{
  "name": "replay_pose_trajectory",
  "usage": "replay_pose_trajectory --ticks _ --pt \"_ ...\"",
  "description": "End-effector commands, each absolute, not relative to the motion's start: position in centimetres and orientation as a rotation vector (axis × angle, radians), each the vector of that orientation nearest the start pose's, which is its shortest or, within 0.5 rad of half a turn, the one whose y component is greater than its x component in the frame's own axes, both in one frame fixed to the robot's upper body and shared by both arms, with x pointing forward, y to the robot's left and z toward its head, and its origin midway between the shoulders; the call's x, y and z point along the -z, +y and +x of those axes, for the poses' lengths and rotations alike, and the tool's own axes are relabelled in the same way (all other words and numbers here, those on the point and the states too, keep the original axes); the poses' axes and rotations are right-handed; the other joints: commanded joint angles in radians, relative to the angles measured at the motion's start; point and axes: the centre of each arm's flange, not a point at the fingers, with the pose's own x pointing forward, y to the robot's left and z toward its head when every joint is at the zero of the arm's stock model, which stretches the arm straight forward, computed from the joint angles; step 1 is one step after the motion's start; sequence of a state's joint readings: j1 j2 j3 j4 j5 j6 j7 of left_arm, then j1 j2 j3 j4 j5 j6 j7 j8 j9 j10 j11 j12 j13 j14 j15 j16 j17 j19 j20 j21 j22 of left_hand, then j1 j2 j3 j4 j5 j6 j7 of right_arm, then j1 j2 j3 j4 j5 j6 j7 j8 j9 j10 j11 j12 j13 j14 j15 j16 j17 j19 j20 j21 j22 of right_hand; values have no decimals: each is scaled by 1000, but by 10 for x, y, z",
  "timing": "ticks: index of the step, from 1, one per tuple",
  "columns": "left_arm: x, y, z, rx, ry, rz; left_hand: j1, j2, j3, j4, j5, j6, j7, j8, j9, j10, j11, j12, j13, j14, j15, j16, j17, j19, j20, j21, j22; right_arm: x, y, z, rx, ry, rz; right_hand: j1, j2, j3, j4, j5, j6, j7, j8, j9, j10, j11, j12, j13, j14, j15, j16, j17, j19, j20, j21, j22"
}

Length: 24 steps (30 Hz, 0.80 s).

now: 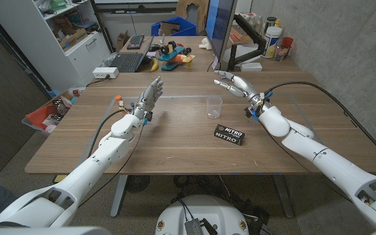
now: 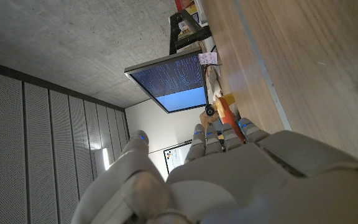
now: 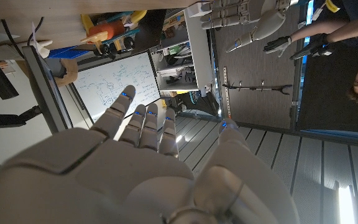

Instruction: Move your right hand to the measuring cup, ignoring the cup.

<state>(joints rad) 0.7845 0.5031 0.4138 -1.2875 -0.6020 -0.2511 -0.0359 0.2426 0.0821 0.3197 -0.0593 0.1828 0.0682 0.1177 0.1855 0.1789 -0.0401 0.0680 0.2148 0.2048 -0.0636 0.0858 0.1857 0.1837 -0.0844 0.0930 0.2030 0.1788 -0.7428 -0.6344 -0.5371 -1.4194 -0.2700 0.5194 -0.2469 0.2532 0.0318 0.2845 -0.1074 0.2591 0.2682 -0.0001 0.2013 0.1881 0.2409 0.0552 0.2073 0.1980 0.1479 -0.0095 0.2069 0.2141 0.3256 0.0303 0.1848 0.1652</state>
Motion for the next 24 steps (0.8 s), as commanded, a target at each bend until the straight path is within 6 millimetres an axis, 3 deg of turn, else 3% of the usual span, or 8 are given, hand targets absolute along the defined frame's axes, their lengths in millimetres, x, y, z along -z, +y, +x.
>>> replay_pose_trajectory --ticks 1,24 --pt "13 272 661 243 -584 24 -5 3 2 -8 2 8 2 6 2 2 9 5 2 -3 7 5 2 -6 9 -2 4 -30 -192 595 -174 -1078 -981 5 7 6 -4 5 1 -3 1 5 -4 -9 -4 1 -1 -3 -1 -1 -8 -3 -3 5" --pt "12 274 660 240 -599 28 1 12 7 -12 2 19 5 9 2 5 12 6 2 0 10 6 2 -2 16 -1 4 -31 -178 595 -148 -1059 -1105 3 11 8 -4 9 -6 -7 -2 5 -11 -10 -7 1 -7 -4 -3 -2 -30 -3 -6 5"
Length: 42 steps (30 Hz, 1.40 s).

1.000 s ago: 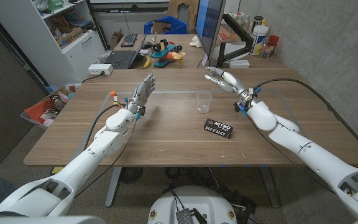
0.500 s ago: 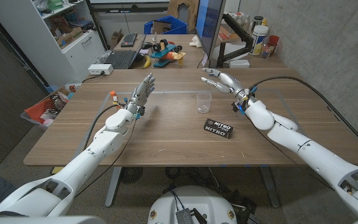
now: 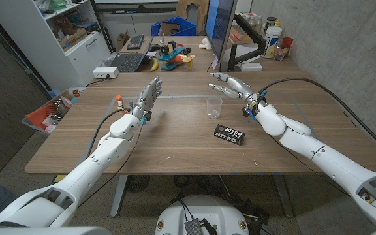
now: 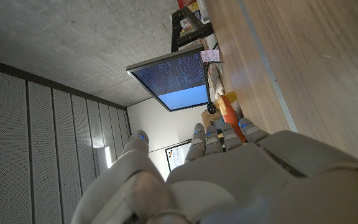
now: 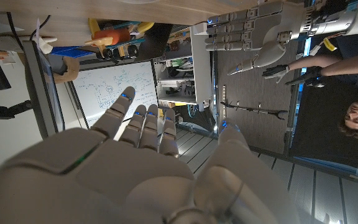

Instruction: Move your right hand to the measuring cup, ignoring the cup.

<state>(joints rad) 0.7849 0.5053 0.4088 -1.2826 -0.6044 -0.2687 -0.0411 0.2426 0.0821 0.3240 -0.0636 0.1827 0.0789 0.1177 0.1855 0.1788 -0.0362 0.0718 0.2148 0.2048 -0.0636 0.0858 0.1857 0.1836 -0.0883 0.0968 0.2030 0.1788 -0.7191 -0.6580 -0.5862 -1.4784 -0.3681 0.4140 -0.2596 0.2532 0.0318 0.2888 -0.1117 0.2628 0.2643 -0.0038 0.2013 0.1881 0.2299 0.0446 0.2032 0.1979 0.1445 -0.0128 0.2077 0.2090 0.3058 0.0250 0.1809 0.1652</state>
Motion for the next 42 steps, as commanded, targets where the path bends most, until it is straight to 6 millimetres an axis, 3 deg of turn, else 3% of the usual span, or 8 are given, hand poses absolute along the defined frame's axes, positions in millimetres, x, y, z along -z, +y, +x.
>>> replay_pose_trajectory --ticks 1,22,42 --pt "12 274 660 240 -599 28 2 13 4 -8 2 10 4 9 2 1 7 6 2 1 9 6 2 1 11 -1 4 -31 -178 595 -148 -1059 -1105 3 11 3 0 5 -3 -3 -2 5 -1 1 -3 1 -3 0 -3 3 -10 2 -2 5" --pt "9 276 667 242 -588 35 13 22 13 -16 1 15 2 8 3 2 7 6 2 0 8 5 1 2 15 -1 4 -31 -165 601 -133 -1044 -1211 8 0 2 -9 8 -10 -11 -5 5 -9 -5 -5 2 -14 5 -8 0 -27 10 -2 5" --pt "11 275 672 253 -583 32 18 25 17 -21 0 16 4 6 3 0 9 5 2 -3 11 4 1 -2 18 -2 4 -29 -154 603 -108 -1023 -1328 38 -12 7 -30 13 2 -21 1 5 -14 -16 -5 2 -22 5 -10 -5 -33 25 1 4"
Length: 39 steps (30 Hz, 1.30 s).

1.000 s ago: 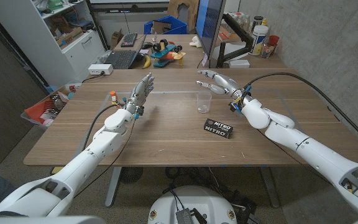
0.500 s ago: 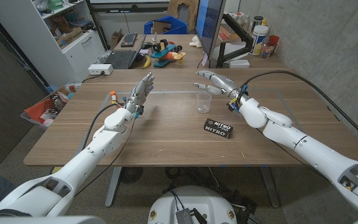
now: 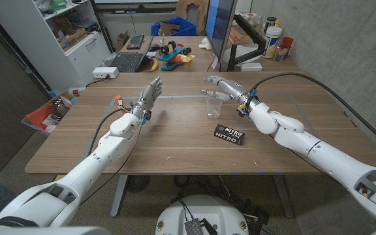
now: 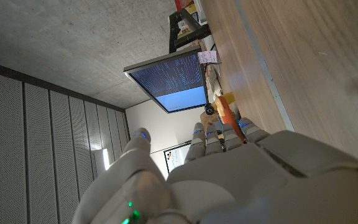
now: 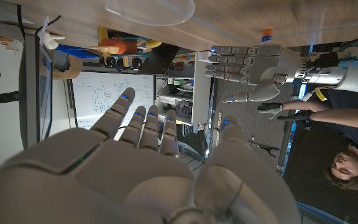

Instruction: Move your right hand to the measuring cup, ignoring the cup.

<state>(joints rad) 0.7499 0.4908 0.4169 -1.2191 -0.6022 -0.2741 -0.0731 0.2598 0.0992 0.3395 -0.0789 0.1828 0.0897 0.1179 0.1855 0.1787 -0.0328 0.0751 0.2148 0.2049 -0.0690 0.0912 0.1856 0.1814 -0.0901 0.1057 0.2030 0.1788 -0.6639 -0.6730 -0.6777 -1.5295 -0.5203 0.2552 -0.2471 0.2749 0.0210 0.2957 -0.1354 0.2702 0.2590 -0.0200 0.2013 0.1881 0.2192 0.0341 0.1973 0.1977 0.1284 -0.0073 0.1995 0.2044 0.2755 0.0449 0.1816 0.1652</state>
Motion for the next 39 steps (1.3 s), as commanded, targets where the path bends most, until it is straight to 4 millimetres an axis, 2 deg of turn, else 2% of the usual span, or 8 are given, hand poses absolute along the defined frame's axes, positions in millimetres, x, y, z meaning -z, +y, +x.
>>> replay_pose_trajectory --ticks 1,15,39 --pt "11 275 672 253 -584 32 1 8 2 -6 0 4 5 6 3 -4 8 5 2 2 7 4 3 -1 10 -2 4 -29 -154 604 -108 -1022 -1335 17 -2 0 -7 6 8 -5 1 5 -3 -6 0 2 -6 0 -2 0 -4 5 0 4" --pt "13 277 672 249 -581 38 3 9 5 -8 -1 8 3 6 3 -6 9 4 2 -1 7 3 3 -3 5 -3 4 -23 -146 609 -90 -1010 -1400 22 -5 1 -9 7 10 -21 2 6 -3 -7 1 2 -6 -2 -1 -1 -6 10 1 4" --pt "15 280 674 250 -572 60 6 8 7 -13 -2 5 1 4 3 -12 6 2 2 -6 8 3 3 -6 7 -3 4 -14 -132 611 -100 -997 -1511 23 -6 1 -7 7 9 -24 1 6 -4 -13 2 2 -2 -8 3 0 -7 7 4 4"
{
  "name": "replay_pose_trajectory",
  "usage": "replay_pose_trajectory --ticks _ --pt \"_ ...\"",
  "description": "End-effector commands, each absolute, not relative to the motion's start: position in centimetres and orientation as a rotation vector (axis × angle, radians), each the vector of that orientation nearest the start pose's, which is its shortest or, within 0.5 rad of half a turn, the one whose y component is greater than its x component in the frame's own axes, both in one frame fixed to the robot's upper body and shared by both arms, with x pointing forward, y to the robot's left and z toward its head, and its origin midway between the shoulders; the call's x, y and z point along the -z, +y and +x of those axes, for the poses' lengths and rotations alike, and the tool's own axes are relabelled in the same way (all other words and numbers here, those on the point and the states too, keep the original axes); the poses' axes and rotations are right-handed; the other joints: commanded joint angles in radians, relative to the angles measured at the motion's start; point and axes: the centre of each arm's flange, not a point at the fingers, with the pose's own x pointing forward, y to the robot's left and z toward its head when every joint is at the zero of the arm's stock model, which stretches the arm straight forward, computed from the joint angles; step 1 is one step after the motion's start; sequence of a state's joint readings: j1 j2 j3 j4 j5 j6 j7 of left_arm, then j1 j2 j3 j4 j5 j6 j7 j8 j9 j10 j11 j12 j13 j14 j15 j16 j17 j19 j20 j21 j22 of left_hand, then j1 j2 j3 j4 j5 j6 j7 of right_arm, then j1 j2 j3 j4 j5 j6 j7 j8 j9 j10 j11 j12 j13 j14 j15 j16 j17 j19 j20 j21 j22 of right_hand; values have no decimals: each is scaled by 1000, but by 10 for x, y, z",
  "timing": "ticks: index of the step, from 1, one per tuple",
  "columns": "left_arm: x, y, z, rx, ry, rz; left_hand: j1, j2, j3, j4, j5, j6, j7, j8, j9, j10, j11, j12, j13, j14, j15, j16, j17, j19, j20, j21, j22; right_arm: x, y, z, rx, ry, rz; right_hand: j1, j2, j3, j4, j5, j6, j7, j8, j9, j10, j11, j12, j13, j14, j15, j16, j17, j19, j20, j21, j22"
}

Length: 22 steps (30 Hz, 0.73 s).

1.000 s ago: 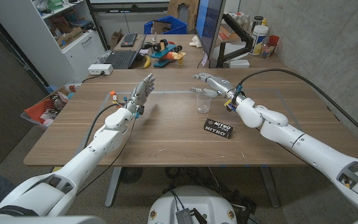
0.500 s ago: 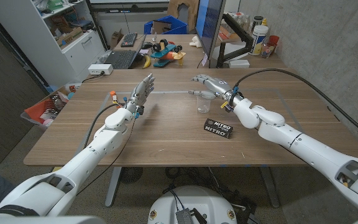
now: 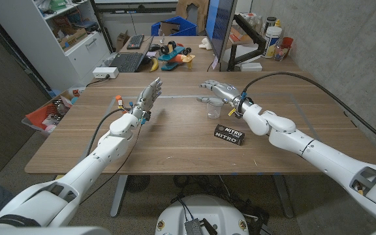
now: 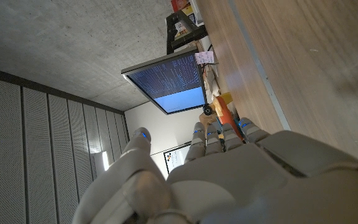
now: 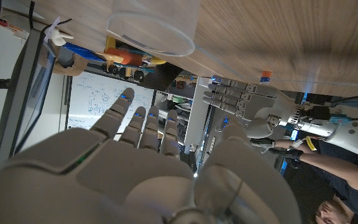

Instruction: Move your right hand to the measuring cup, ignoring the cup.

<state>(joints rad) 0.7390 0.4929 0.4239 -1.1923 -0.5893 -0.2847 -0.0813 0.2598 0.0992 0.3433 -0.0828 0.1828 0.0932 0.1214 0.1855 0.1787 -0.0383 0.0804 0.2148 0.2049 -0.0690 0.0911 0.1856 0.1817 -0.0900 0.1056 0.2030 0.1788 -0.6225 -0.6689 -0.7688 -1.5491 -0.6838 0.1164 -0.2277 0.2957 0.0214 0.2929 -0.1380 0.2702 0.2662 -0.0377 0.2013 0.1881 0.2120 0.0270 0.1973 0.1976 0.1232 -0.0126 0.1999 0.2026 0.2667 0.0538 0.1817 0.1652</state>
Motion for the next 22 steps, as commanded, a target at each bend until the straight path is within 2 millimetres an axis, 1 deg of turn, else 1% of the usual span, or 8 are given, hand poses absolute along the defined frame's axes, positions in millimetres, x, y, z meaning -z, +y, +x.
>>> replay_pose_trajectory --ticks 1,14,22 --pt "15 280 674 250 -572 62 6 8 3 -9 -2 2 -2 4 3 -6 2 2 2 -6 8 3 3 -6 7 -3 4 -14 -132 611 -101 -997 -1512 2 -6 4 -4 7 2 -6 1 6 3 -5 2 3 4 -3 3 1 3 -2 4 4" --pt "14 279 670 259 -574 75 8 8 4 -11 -2 4 -2 5 3 -6 1 3 2 -5 6 4 3 -6 5 -2 4 -6 -131 610 -99 -986 -1512 2 -6 4 -3 7 2 -11 1 7 2 -9 2 3 5 -6 4 2 3 -2 5 4" --pt "16 278 669 260 -576 69 8 8 5 -12 -2 5 -1 5 3 -6 2 3 2 -5 6 4 3 -7 6 -3 4 -7 -129 609 -105 -993 -1518 2 -5 4 -2 7 3 -12 1 7 3 -11 3 3 5 -6 4 2 3 -2 5 4"
